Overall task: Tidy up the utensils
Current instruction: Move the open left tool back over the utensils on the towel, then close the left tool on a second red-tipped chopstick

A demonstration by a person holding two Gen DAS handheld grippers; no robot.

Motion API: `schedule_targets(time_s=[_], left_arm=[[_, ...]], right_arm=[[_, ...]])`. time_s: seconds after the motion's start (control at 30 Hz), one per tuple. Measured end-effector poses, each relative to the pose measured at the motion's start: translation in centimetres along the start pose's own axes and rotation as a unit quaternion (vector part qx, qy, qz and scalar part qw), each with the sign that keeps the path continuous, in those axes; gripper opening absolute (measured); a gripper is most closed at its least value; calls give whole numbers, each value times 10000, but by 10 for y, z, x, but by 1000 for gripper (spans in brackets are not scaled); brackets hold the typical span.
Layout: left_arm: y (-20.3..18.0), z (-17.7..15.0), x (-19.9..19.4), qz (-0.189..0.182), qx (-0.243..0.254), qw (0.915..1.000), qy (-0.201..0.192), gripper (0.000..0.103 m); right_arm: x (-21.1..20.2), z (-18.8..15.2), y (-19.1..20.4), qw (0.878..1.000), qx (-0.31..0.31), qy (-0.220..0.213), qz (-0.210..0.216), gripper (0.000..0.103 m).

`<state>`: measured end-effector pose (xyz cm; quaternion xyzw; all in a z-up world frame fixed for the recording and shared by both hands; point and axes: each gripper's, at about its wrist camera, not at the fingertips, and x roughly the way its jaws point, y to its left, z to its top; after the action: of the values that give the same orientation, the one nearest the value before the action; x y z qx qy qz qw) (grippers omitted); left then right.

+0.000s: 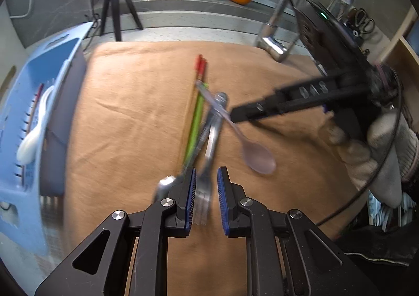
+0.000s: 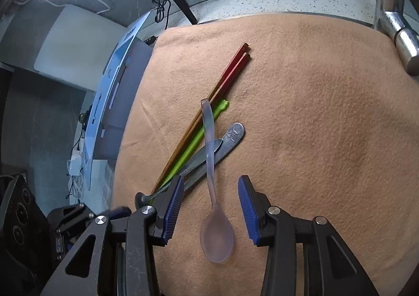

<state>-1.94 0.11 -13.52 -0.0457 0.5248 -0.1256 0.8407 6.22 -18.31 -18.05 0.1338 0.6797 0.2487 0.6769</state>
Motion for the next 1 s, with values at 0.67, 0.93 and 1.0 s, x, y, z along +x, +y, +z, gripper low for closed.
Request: schedule_targets(time_s=[0.67,0.93,1.0], left_arm=[[15,76,81,302,456,9972,512,15],[10,80,80,258,598,9965,532,15],[8,80,82,363,703,9954,548,15]], right_arm=[[4,-5,-4,9996,240,-119,-2,35],[4,-5,-8,9994,322,-104,52,32],[3,-4,-8,9994,324,-94,51,32]])
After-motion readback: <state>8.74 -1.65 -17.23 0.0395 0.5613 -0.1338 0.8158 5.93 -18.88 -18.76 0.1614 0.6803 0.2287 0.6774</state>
